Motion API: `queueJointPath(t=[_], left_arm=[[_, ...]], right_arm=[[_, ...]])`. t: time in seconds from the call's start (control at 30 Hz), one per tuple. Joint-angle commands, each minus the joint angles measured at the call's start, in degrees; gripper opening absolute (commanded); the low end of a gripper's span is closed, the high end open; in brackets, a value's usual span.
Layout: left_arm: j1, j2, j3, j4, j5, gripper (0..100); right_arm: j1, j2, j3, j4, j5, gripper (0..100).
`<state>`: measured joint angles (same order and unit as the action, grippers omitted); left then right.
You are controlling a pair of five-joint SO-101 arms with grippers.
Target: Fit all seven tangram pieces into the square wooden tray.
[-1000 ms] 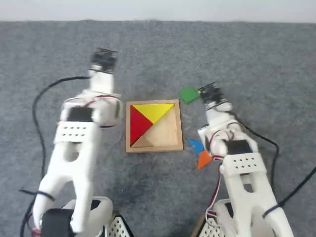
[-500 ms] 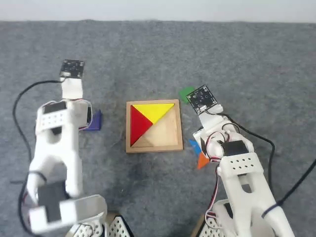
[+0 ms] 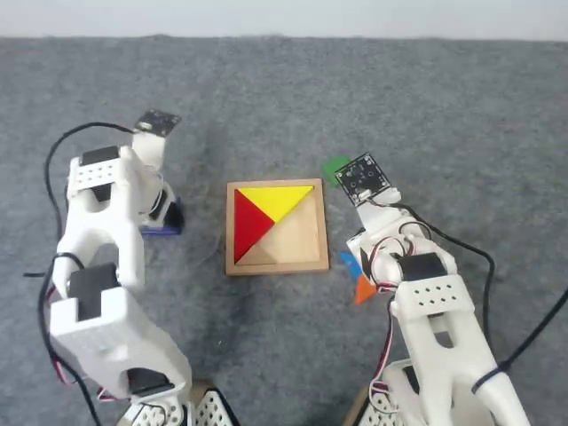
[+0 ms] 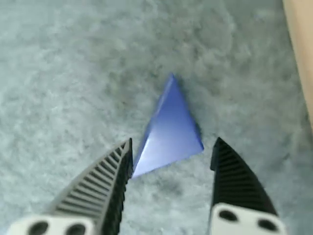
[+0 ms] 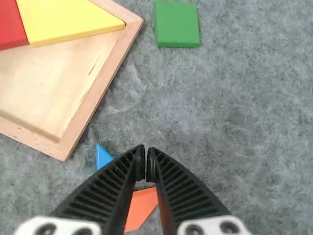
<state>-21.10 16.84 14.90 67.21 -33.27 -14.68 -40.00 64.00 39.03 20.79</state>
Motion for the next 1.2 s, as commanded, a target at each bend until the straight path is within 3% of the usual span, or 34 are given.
queueJointPath(t=[0.0, 0.43, 0.63, 1.17], left_arm=[[0.35, 0.97, -2.68, 0.62, -3.96, 26], [0.70, 2.81, -3.21, -0.53, -4.13, 26], [4.40, 4.40, -3.56, -0.44, -3.78, 20], [3.60, 10.55, -10.51, 8.79, -5.01, 19]], right_arm=[[-0.40, -2.15, -0.62, 0.31, 0.70, 2.0], [-0.22, -2.15, -0.62, 0.31, 0.70, 1.8], [-0.22, -2.15, -0.62, 0.31, 0.70, 1.7], [-0.04, -2.24, -0.62, 0.31, 0.70, 1.7]])
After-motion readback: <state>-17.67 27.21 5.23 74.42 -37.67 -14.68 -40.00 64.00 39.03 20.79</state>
